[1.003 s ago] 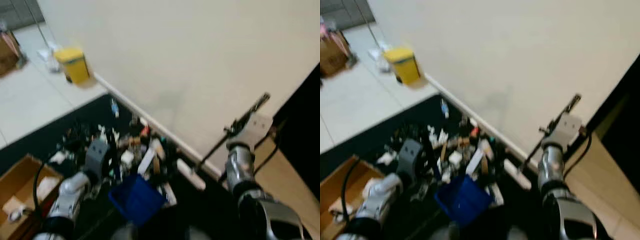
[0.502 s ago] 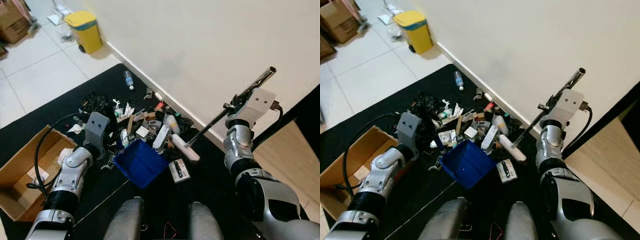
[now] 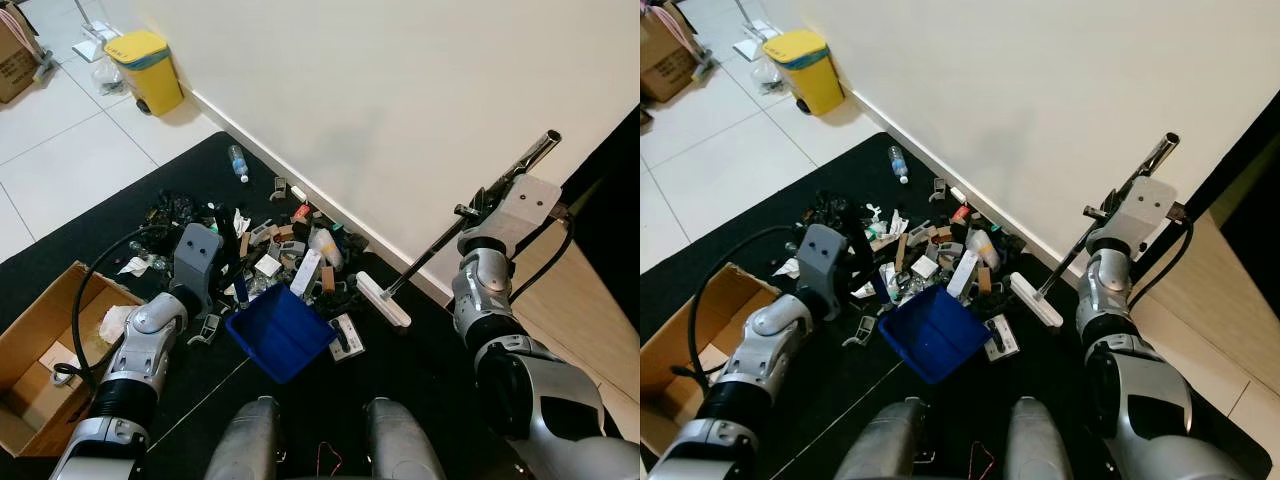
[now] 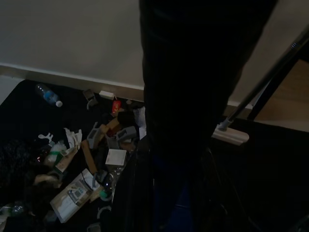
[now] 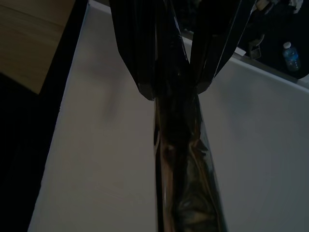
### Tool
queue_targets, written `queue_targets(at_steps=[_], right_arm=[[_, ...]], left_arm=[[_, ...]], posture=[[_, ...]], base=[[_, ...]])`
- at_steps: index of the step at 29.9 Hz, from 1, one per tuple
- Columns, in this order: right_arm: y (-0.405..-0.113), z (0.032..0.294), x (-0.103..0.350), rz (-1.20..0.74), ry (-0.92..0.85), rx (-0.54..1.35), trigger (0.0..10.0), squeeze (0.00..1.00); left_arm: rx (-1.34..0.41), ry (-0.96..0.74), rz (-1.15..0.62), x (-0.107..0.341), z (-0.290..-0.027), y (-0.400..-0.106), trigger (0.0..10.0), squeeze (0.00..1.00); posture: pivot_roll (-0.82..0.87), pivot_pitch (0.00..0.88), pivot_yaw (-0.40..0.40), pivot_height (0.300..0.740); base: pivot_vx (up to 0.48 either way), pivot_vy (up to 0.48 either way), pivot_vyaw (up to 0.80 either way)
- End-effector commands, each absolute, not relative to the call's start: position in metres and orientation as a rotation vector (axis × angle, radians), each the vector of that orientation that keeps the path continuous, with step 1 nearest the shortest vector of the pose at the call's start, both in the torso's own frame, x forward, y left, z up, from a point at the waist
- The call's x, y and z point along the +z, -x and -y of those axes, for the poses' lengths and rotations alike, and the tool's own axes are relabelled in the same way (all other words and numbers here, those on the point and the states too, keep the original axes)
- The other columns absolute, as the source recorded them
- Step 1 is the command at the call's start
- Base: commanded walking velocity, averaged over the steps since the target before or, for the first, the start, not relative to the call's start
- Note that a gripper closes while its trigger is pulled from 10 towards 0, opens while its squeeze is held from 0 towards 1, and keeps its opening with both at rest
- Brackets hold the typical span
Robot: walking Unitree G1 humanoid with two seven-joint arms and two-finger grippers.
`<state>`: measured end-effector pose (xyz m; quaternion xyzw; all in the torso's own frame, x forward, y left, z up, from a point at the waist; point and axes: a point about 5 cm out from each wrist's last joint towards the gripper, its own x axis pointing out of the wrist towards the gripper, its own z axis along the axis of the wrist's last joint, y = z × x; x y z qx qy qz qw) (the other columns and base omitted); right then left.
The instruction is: Sweep floor
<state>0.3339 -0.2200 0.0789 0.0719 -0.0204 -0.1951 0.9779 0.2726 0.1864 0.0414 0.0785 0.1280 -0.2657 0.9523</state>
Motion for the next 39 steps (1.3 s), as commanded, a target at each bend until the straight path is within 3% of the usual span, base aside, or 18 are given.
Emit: queue_targets(at_steps=[1, 39], right_arm=[[-0.3352, 0.2174, 0.0814, 0.055, -0.146, -0.384, 10.0, 0.00], [-0.3309, 0.2180, 0.0769, 0.051, -0.114, -0.366, 10.0, 0.00]], left_arm=[[-0.544, -0.190, -0.254, 0.0413, -0.1904, -0.2718, 10.0, 0.00], [-0.531, -0.230, -0.232, 0.0337, -0.1816, -0.2722, 10.0, 0.00]], posture=[[0.09, 0.018, 0.030, 0.740], [0.09, 0.013, 0.023, 0.740]], base=[[0.000, 0.000, 0.00], [0.000, 0.000, 0.00]])
